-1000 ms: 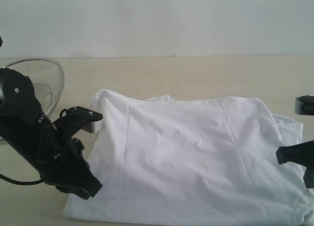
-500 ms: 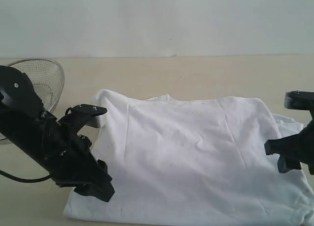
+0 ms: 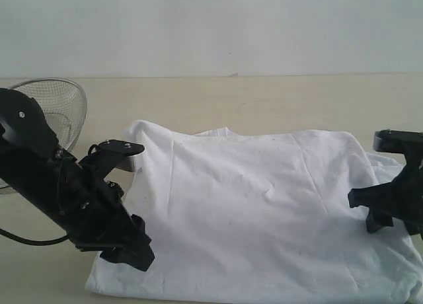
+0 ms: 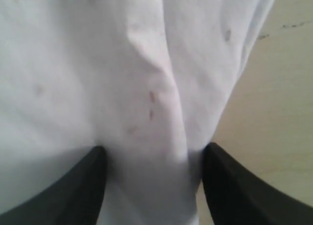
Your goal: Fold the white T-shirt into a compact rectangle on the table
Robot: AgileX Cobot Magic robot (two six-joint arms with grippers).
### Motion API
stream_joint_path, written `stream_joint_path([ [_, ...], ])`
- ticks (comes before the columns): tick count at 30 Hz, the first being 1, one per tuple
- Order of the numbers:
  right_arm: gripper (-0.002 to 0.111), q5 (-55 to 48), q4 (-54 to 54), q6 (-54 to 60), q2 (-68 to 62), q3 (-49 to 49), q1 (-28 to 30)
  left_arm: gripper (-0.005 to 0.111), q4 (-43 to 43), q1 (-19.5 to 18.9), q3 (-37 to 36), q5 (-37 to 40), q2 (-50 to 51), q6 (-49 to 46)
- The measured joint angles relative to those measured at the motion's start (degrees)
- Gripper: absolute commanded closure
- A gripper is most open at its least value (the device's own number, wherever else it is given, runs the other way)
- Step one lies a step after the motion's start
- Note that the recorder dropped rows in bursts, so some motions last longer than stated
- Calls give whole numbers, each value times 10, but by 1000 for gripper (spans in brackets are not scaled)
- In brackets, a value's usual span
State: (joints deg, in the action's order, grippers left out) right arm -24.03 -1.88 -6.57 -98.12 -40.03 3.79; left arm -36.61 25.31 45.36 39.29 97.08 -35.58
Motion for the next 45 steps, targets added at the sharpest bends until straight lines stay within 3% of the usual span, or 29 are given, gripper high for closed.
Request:
stream_joint_path([
  [9,56,5,-4,0,-2,0,19,53,0,0,0,-7,0,0],
  [13,89,6,-15,5,-10,-6,20,53,0,0,0,-8,0,0],
  [17,108,11,-37,5,-17,-8,20,53,-1,0,0,-8,0,0],
  [20,108,12,-44,5,-17,-8,20,54,-1,0,0,-8,0,0],
  [22,108,13,-45,5,-17,-8,20,61,-1,0,0,-8,0,0],
  [29,108,10,-41,6,-6,-8,20,102,-1,0,0,-8,-21,0],
  [35,108,-23,-63,50,25,-20,20,102,-1,0,0,-14,-78,1],
  [45,108,-50,-285,242,49,-22,20,102,4,0,0,-15,-163,25],
])
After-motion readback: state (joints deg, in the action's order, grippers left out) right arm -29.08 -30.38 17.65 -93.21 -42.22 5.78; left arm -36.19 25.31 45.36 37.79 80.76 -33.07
